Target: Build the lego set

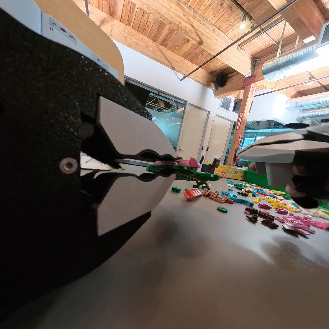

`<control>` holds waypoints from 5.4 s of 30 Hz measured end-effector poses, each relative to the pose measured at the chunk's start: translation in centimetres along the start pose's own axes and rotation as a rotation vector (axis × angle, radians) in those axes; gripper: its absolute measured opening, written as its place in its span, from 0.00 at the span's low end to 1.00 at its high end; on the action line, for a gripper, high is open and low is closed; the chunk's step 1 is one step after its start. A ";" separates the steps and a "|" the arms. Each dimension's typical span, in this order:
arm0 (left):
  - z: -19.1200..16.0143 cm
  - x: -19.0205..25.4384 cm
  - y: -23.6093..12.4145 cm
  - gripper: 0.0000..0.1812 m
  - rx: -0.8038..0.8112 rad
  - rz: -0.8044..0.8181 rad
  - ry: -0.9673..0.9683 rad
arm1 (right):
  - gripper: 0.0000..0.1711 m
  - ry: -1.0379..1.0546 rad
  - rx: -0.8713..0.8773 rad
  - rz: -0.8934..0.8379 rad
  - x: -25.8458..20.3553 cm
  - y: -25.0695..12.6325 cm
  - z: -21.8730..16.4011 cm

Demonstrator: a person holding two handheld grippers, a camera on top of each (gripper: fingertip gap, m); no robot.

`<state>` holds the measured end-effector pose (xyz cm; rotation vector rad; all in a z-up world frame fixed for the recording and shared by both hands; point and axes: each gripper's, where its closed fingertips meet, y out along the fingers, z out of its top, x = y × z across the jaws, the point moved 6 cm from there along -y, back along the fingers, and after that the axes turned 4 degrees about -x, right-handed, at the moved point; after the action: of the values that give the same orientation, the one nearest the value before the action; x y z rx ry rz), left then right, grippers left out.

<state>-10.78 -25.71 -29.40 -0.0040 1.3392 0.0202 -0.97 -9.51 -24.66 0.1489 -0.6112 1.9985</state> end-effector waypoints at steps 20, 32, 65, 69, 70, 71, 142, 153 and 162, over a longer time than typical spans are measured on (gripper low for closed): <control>-1.4 -0.4 0.3 0.06 0.007 -0.037 -0.141 | 0.00 0.059 0.263 -0.597 0.9 -0.5 0.0; -1.6 -0.4 0.4 0.06 -0.001 -0.042 -0.167 | 0.00 -0.017 0.274 -0.578 -0.1 0.0 -0.3; -1.5 -0.1 0.3 0.06 0.000 -0.057 -0.133 | 0.00 -0.002 0.296 -0.543 -1.4 -0.1 0.5; -1.4 0.0 0.3 0.06 0.000 -0.057 -0.115 | 0.00 0.079 0.217 -0.559 -0.4 -0.3 -0.4; -1.4 0.0 0.2 0.06 0.000 -0.057 -0.110 | 0.00 0.087 0.208 -0.579 -0.1 -0.7 -0.5; -1.4 0.0 0.2 0.06 -0.002 -0.056 -0.105 | 0.00 0.089 0.195 -0.591 0.0 -1.2 -0.5; -2.2 1.3 1.1 0.06 -0.137 -0.064 0.074 | 0.17 1.022 -1.061 -0.627 26.7 -30.5 -27.1; -2.1 1.4 1.1 0.06 -0.133 -0.068 0.077 | 0.28 1.026 -1.034 -0.501 26.6 -30.4 -28.7; -2.1 1.4 1.1 0.06 -0.132 -0.071 0.073 | 0.18 1.107 -0.997 -0.490 26.5 -30.4 -29.9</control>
<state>-12.55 -24.64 -31.25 -0.1659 1.4075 0.0488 16.49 37.21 -30.29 -1.2008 -0.6421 0.8763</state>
